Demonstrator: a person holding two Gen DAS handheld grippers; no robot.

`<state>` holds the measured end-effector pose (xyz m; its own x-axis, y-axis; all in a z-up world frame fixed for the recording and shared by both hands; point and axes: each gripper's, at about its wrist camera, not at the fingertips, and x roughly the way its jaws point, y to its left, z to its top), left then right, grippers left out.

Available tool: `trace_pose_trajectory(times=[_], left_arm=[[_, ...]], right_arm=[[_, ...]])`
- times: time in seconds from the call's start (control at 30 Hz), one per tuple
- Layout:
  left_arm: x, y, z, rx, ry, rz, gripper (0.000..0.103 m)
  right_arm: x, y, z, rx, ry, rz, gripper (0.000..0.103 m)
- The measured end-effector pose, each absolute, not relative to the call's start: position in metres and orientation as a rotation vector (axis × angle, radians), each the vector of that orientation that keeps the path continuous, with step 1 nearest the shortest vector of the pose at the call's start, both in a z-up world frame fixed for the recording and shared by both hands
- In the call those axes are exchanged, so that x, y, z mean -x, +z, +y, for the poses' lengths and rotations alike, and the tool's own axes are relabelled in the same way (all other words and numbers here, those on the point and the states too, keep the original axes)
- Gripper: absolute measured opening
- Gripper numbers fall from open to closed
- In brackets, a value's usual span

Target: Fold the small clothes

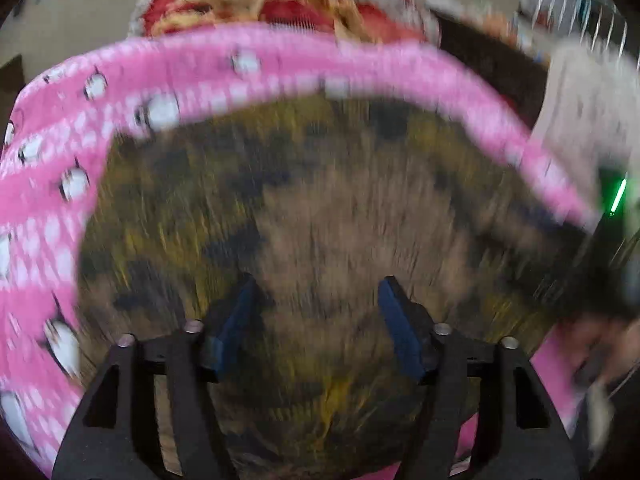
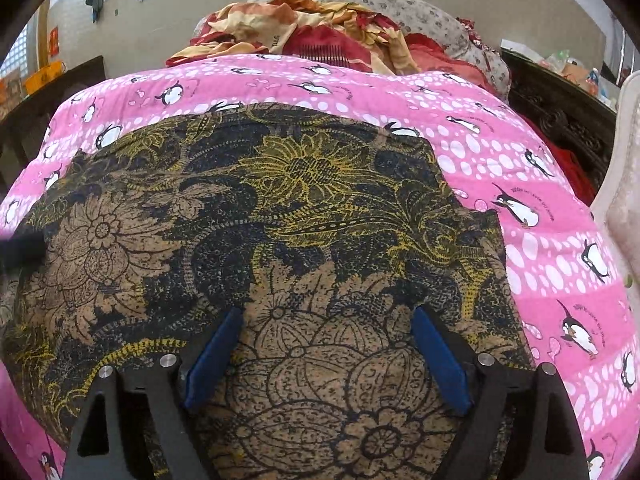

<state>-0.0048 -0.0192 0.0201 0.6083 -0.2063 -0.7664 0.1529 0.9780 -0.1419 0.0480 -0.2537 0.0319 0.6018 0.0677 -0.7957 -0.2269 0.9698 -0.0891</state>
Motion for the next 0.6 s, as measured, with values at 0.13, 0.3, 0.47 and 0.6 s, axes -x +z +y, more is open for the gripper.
trace_pose_trajectory(times=[0.13,0.3,0.47,0.6], left_arm=[[0.013,0.019,-0.024,0.027,-0.191,0.845,0.076],[0.013,0.019,-0.024,0.032,-0.199,0.849,0.079],[0.008,0.018,-0.028,0.029,-0.202,0.851,0.081],[0.009,0.017,-0.029,0.026,-0.202,0.853,0.083]], right_arm=[[-0.047,0.032,-0.255,0.178,0.178,0.908,0.087],[-0.048,0.035,-0.256,0.159,0.183,0.921,0.087],[-0.036,0.055,-0.252,0.049,0.149,0.915,0.085],[-0.033,0.04,-0.232,0.068,0.181,0.944,0.087]])
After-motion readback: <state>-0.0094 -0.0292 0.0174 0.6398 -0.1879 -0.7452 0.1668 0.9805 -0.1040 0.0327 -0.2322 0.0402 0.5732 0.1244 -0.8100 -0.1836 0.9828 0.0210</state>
